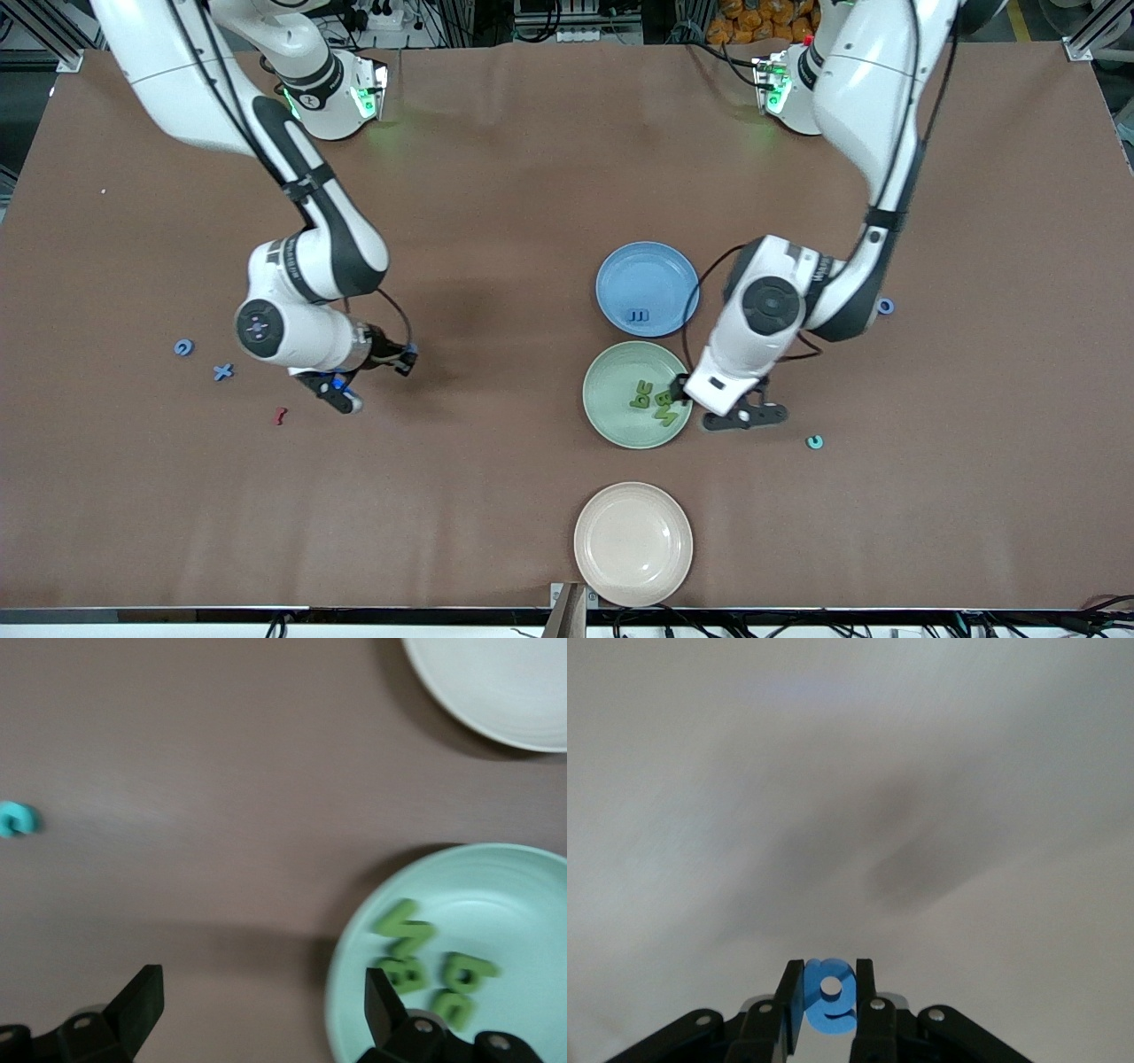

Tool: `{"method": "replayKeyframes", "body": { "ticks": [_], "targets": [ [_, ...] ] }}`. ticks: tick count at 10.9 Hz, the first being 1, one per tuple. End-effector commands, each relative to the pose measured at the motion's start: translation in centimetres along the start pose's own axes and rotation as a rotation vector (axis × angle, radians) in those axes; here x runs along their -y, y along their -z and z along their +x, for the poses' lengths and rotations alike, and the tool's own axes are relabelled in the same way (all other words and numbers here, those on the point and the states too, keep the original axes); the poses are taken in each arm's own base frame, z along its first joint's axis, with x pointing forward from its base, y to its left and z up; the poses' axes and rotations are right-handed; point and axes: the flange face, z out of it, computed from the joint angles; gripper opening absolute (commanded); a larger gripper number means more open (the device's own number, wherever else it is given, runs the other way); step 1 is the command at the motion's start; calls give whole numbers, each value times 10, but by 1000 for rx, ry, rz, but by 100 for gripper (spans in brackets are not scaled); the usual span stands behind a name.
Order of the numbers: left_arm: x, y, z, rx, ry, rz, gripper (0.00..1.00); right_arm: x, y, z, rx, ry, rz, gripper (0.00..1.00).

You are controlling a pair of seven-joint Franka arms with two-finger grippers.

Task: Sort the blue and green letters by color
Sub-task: 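Place the green b into the green plate while the right gripper lifts e, then release the blue e into the blue plate while the left gripper withdraws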

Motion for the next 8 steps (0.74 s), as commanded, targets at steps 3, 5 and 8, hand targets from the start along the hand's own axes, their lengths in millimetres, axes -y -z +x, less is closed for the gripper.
{"method": "replayKeyframes", "body": {
  "ticks": [3,5,8],
  "targets": [
    [150,17,46,16,-91,53,100,88,-1,-118,-4,-261,44,0],
    [195,27,55,4,-56,73,100,120,-5,-161,0,-353,58,0],
    [236,93,46,-33,-51,90,100,176,-5,-225,13,-562,108,0]
  ]
}}
